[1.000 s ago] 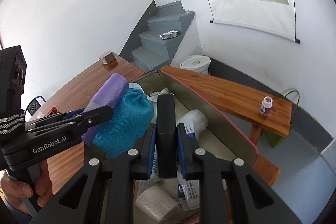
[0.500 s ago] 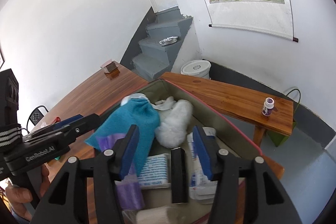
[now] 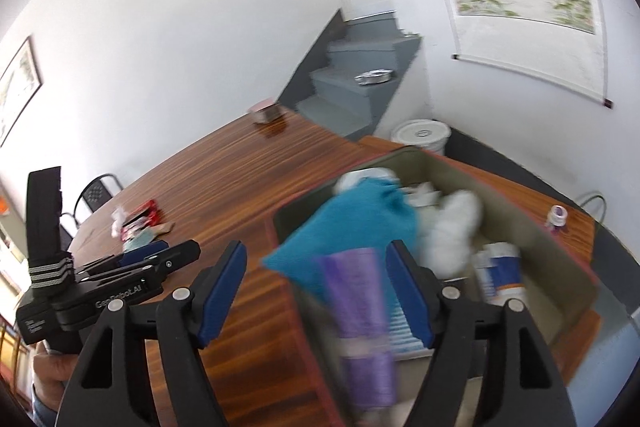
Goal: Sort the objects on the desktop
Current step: 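Move both grippers back to the pile of items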
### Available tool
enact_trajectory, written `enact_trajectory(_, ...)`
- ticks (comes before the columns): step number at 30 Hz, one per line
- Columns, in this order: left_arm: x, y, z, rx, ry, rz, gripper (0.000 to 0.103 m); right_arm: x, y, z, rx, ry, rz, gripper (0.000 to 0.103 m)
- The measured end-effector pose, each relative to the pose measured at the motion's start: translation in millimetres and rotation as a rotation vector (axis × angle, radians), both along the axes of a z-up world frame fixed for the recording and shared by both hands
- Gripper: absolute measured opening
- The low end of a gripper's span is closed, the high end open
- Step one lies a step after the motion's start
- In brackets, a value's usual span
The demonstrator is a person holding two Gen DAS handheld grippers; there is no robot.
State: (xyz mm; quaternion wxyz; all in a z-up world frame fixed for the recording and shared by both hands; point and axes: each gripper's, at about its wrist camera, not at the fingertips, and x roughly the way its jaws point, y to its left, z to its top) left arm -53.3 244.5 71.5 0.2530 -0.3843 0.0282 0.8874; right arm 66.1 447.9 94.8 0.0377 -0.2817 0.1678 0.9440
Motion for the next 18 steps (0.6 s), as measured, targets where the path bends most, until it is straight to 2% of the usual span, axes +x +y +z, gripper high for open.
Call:
enact_trajectory(9,-23.6,-93.5,-17.4,-0.077,0.007,0.168,0.062,-45.6,-78.2,-8.8,0.037,-0.006,0.182,0.078)
enact_trajectory(13,-38.2,-128.1,-28.8,-0.102,-0.008,0.212,0.062,-70.5,-105.4,-14.9,0.040,-0.024,0.251,0.078)
enact_trajectory(18,-56.5,-150.8,-46.6,-0.131,-0.039,0.237,0.062,-109.2,-137.5,-20.2,0.057,-0.062,0.318,0.078)
